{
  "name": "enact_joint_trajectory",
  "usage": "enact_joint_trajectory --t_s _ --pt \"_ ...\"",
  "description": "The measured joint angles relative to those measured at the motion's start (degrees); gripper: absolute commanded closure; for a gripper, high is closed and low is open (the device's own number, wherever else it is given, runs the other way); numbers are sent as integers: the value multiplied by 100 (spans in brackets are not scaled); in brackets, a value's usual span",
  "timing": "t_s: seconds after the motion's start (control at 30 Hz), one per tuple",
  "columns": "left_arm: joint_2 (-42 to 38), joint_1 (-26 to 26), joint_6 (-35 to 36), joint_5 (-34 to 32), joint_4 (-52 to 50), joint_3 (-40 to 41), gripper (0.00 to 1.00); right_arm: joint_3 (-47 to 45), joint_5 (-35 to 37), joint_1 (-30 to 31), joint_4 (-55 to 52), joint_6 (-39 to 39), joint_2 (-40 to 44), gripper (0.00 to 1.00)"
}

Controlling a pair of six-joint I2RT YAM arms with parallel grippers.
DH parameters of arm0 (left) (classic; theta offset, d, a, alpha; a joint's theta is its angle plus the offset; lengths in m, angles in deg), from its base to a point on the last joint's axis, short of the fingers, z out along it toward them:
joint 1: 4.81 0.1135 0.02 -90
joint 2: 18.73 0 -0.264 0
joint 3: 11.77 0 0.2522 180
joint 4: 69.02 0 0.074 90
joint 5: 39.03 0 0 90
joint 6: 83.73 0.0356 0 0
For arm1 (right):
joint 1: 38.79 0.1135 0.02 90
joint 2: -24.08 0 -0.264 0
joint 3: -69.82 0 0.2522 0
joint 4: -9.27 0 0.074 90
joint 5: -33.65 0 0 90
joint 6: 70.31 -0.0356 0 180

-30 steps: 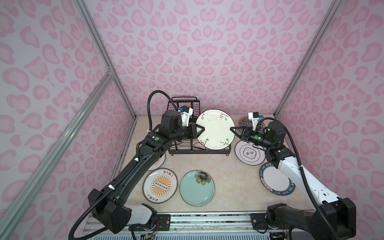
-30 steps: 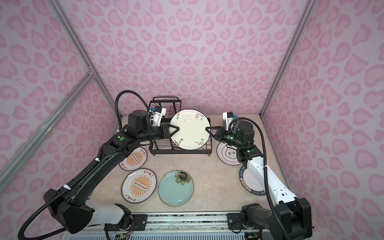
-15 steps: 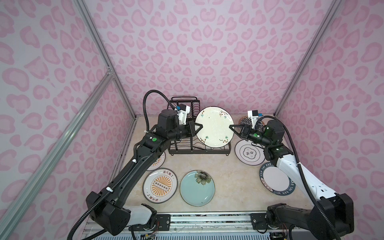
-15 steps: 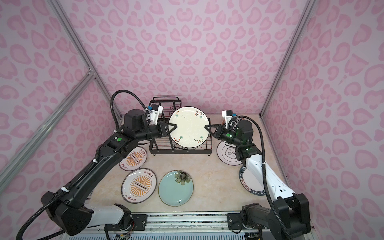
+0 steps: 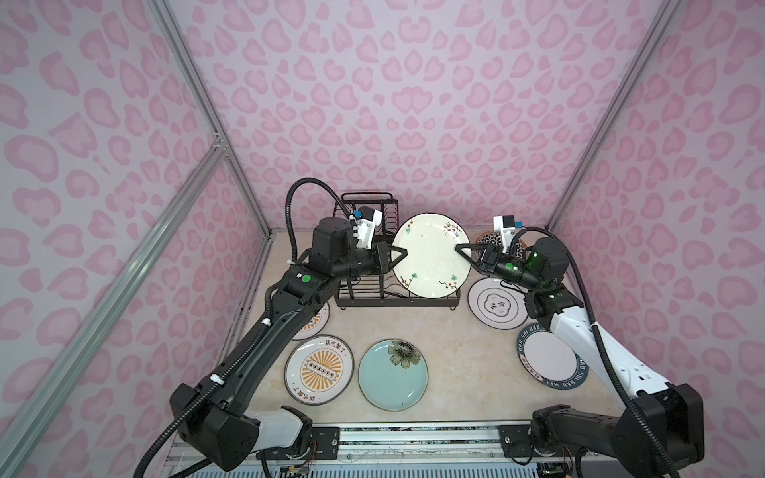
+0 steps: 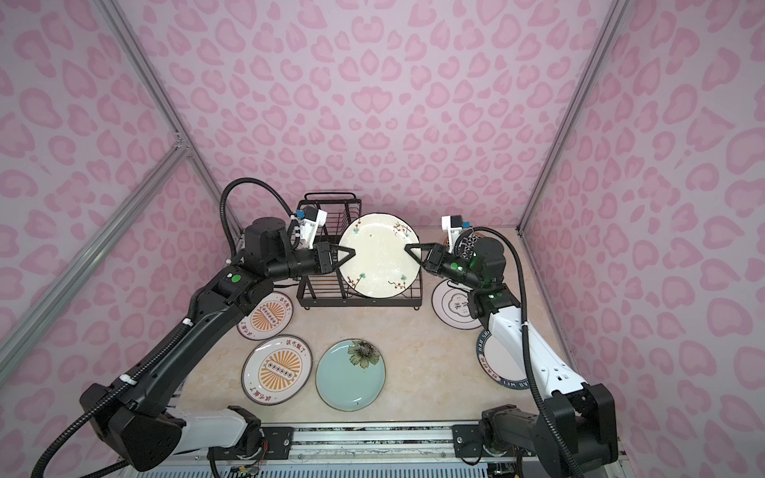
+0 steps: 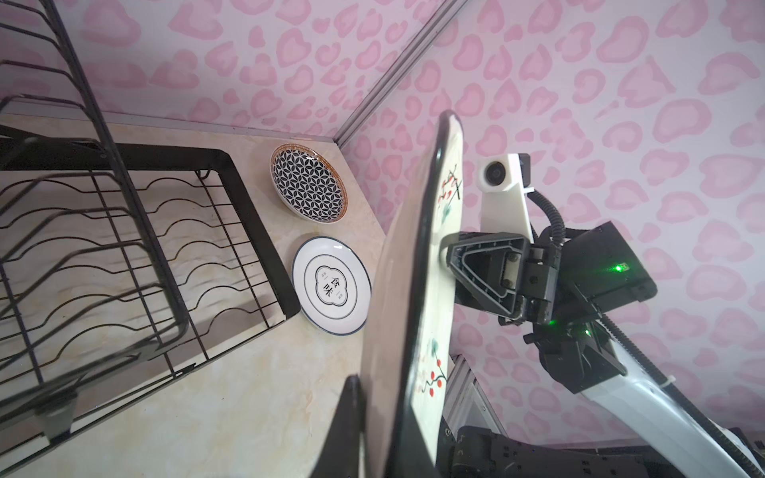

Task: Load plates into a dish rack
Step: Pick up the plate from the center of the table.

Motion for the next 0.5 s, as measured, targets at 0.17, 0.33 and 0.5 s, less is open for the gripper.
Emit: enact_joint_trajectory --t_s 0.17,0.33,0.5 --pt "0 44 -92 190 9 37 96 0 -90 2 192 -70 -28 68" --pt "0 103 -160 361 118 37 96 -46 -297 7 529 -212 -107 70" --pt "20 160 -195 533 286 37 96 -94 -546 35 920 -415 -190 79"
